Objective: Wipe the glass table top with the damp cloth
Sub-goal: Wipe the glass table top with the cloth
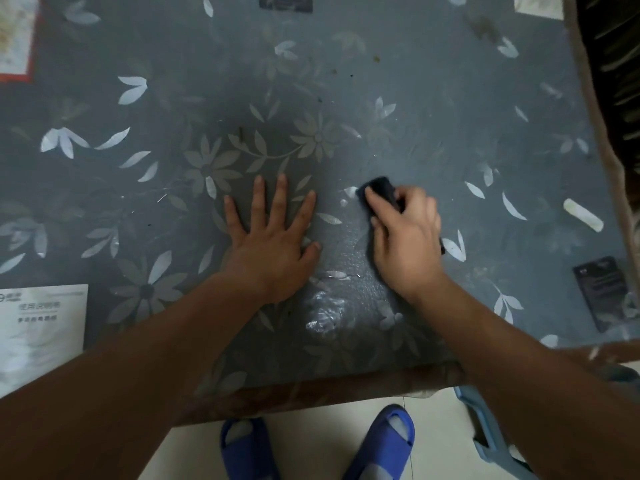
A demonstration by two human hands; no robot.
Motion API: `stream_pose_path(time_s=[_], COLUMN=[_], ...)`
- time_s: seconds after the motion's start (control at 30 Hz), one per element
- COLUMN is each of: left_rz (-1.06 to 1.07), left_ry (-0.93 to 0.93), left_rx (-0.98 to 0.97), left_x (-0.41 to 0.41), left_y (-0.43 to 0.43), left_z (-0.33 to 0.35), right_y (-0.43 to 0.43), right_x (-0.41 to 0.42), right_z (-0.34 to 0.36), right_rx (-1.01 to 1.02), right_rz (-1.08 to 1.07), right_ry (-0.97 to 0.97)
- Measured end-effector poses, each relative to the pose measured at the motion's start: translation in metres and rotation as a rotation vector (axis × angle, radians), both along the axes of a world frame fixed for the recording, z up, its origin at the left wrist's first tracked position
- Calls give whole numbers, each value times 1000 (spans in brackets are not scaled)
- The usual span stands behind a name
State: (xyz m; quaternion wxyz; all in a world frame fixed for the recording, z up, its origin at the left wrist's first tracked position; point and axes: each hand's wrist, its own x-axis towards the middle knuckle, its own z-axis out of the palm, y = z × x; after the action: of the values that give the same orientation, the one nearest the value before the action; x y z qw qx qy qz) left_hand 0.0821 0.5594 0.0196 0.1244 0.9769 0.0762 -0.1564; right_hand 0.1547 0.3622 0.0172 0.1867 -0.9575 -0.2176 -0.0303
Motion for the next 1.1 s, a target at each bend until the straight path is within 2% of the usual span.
stream_pose_path(time_s=[0.07, 0.13, 0.3, 0.4, 0.5, 0.57, 0.63, 0.7, 0.8, 0.97, 1.03, 1.1], left_rz=[0, 2, 11, 3, -6, -4, 1, 1, -2, 0, 5, 15], left_ry=[19, 29, 40, 64, 100, 96, 87, 87, 88, 107, 105, 108], left_rx=[-8, -18, -38, -47, -56, -55, -50, -44, -41, -52, -61, -75], left_x=[0, 1, 3, 5, 6, 6, 7, 7, 6, 6, 6, 6], left_y=[0, 0, 1, 3, 5, 5, 4, 4, 5, 6, 6, 6], left_z=[0, 1, 4, 5, 5, 4, 4, 3, 3, 6, 8, 9], right_y=[-28, -50, -12, 2, -24, -45, -55, -52, -33, -18, -7, -1], right_x=[-25, -21, 13, -38, -94, -96, -71, -48, -73, -148, -166, -181], right_z=[2, 3, 1, 4, 8, 8, 6, 7, 8, 10, 11, 12], right_rx=[-43, -98, -8, -40, -122, -179, -207, -126, -5, 70, 99, 29], right_rz=[170, 235, -163, 13, 173, 230, 155, -1, -73, -15, 90, 261], right_ry=[2, -23, 25, 54, 58, 42, 38, 65, 145, 221, 239, 218])
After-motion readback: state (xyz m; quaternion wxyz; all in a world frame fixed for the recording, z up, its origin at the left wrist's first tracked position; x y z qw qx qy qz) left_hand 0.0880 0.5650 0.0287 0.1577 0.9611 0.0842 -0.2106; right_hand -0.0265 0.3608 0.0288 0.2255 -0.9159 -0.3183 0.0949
